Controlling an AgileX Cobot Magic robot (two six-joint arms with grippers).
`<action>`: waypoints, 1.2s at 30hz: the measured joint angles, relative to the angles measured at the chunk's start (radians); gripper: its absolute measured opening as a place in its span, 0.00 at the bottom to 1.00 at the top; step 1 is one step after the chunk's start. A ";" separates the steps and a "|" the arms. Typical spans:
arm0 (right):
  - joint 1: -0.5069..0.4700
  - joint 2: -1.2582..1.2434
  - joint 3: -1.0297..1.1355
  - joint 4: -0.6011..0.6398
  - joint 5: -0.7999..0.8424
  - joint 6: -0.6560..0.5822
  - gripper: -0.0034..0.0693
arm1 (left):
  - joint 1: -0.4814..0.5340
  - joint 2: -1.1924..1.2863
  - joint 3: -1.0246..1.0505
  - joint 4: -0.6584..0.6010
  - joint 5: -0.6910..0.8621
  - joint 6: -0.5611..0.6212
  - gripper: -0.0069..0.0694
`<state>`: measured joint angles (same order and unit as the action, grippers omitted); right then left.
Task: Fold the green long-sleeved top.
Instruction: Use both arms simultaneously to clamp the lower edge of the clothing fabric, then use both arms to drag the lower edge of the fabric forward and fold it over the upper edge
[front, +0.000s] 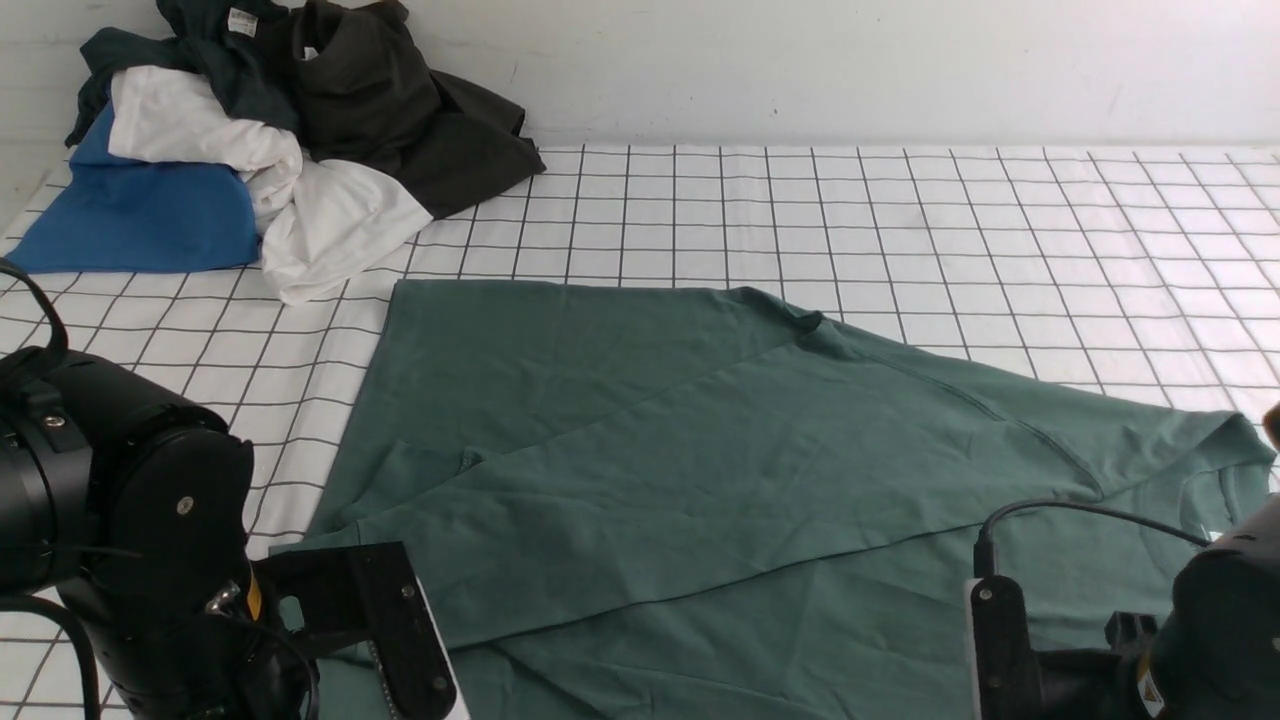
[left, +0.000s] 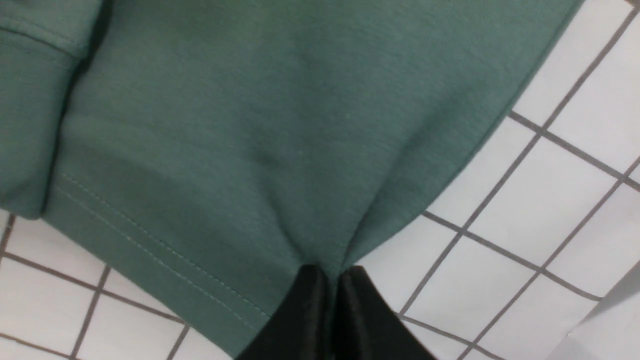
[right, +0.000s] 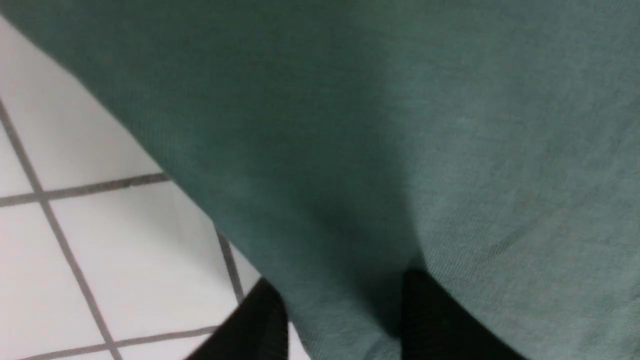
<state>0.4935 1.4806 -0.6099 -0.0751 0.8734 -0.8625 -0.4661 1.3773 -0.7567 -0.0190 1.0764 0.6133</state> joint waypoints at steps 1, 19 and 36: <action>0.000 0.000 0.000 -0.007 0.000 0.000 0.31 | 0.000 0.000 0.000 0.000 -0.003 0.000 0.10; -0.161 0.008 -0.403 -0.007 0.129 -0.050 0.06 | 0.105 0.036 -0.347 0.054 0.050 0.034 0.11; -0.360 0.378 -0.972 0.188 0.199 -0.173 0.06 | 0.278 0.526 -1.053 0.045 0.115 0.107 0.11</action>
<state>0.1339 1.8585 -1.5820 0.1131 1.0725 -1.0351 -0.1879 1.9031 -1.8092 0.0256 1.1909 0.7207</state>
